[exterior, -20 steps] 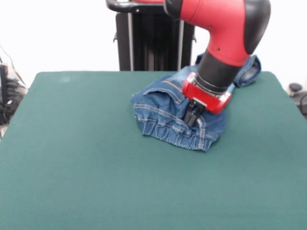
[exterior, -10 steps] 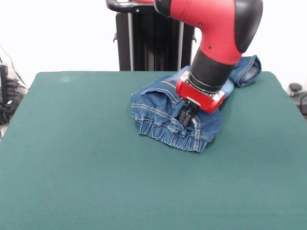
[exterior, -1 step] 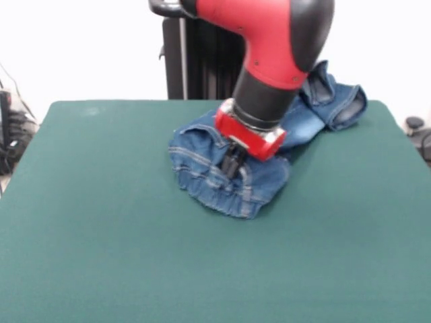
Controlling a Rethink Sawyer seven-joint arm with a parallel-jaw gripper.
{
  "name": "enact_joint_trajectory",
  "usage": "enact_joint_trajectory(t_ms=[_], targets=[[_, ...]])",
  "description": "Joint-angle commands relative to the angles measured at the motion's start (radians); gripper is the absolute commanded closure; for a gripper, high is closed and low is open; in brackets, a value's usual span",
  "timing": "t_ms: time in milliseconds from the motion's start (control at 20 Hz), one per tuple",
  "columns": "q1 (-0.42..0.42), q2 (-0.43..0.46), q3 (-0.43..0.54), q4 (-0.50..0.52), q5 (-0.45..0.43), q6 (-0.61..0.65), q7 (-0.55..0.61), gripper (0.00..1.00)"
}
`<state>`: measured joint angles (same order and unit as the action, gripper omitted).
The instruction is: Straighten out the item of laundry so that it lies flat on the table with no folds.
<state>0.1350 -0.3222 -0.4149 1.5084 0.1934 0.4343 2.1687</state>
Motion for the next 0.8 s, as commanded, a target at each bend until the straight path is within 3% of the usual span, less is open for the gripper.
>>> enact_joint_trajectory(t_ms=[50,200,400,600,800], targets=[[-0.031,0.119,0.038,-0.109,-0.091,-0.133,0.023,1.0],[0.006,0.181,0.015,-0.113,-0.085,-0.238,0.121,1.0],[0.147,0.311,-0.168,-0.129,0.005,-0.389,0.283,1.0],[0.245,0.415,-0.317,-0.12,0.127,-0.465,0.318,1.0],[0.251,0.441,-0.343,-0.095,0.185,-0.53,0.27,1.0]])
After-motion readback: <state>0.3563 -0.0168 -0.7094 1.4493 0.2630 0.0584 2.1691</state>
